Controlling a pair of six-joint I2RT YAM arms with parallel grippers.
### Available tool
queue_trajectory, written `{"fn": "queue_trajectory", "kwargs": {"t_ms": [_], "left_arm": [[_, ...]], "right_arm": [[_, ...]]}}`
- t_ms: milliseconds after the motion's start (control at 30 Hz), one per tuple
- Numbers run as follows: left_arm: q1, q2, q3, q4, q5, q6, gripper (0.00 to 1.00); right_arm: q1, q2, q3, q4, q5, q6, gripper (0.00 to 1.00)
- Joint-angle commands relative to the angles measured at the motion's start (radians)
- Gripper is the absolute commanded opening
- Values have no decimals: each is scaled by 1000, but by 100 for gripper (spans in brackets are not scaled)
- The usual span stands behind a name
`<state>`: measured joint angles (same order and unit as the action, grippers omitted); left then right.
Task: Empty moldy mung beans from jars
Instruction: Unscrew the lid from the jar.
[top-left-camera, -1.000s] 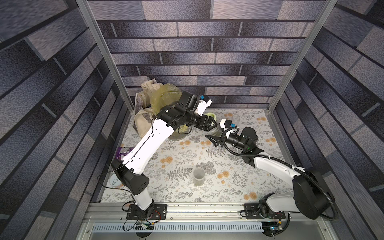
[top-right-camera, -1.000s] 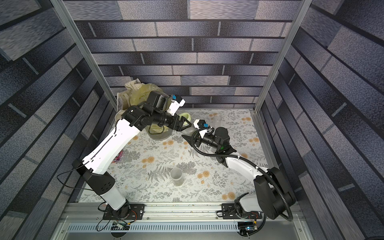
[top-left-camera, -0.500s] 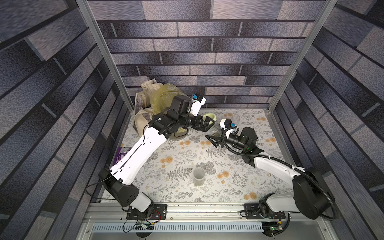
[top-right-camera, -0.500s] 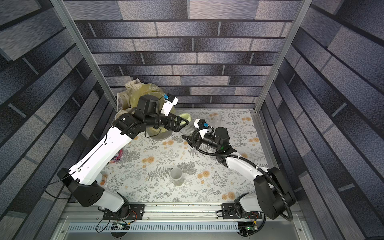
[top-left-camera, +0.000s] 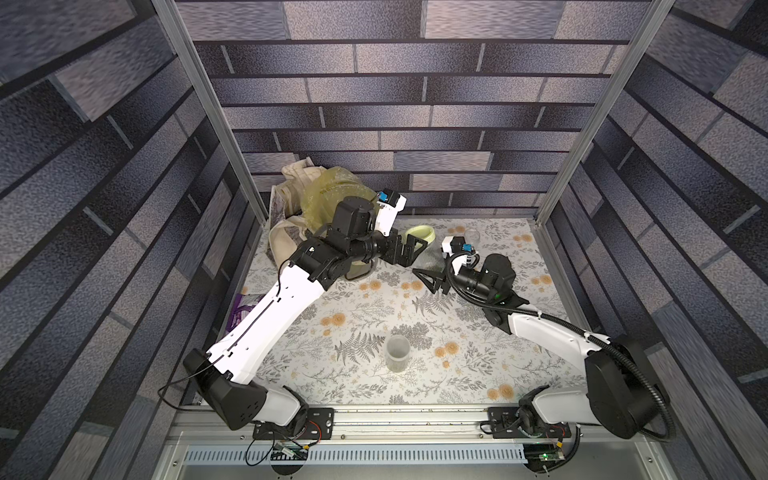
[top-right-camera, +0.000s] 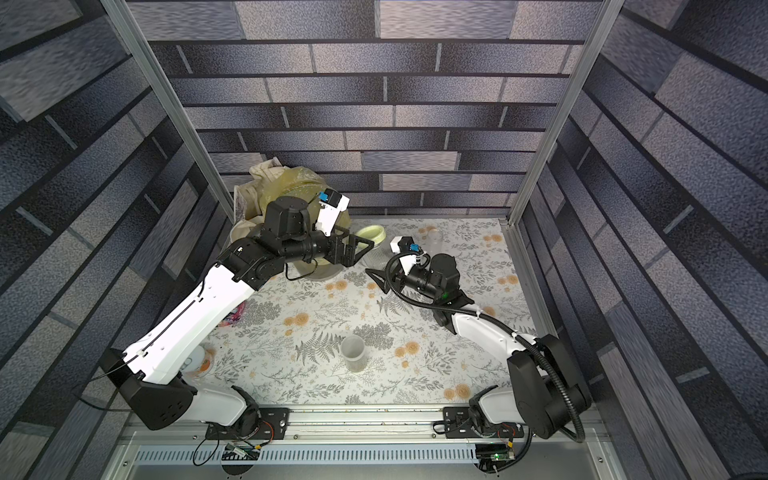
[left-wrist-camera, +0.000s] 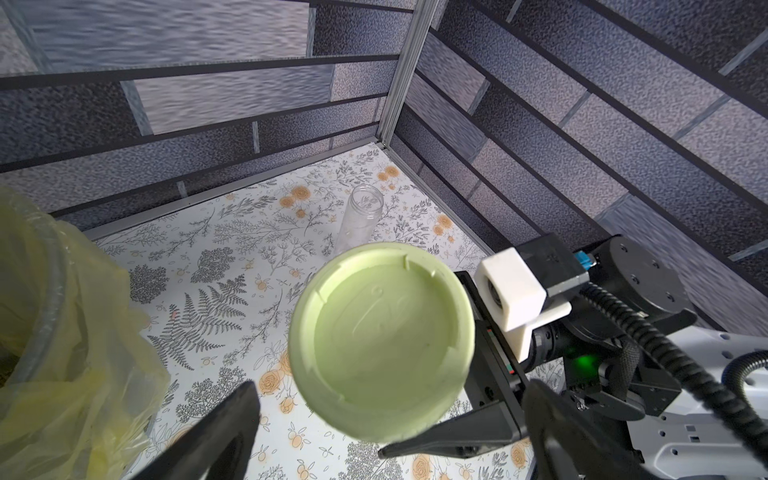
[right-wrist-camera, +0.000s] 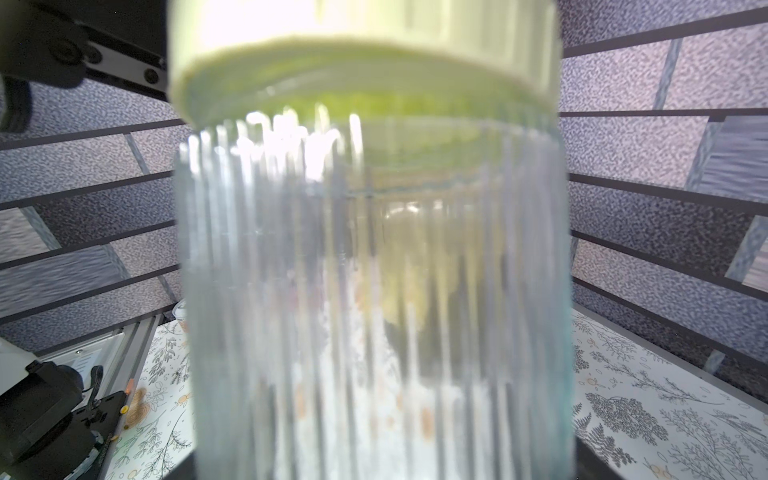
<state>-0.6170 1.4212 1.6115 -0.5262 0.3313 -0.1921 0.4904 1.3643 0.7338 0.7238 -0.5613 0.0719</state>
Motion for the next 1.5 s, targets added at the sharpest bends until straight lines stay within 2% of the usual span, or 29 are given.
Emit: {"fn": "queue_trajectory", "kwargs": {"t_ms": [0, 133, 467, 600, 1133, 1467], "left_arm": [[11, -60, -39, 41, -28, -9, 100], [27, -130, -125, 116, -45, -11, 100], [36, -204, -287, 337, 54, 40, 100], [33, -179, -284, 386, 124, 36, 100], [20, -120, -262, 462, 190, -7, 100], [20, -77, -219, 462, 217, -15, 100]], "right_arm": [[-9, -53, 13, 40, 16, 23, 56], [-9, -67, 15, 32, -4, 48, 56], [-9, -85, -7, 103, -60, 138, 54], [-9, -94, -26, 158, -96, 160, 54], [-10, -91, -54, 277, -171, 216, 54], [-10, -91, -55, 276, -179, 217, 54]]}}
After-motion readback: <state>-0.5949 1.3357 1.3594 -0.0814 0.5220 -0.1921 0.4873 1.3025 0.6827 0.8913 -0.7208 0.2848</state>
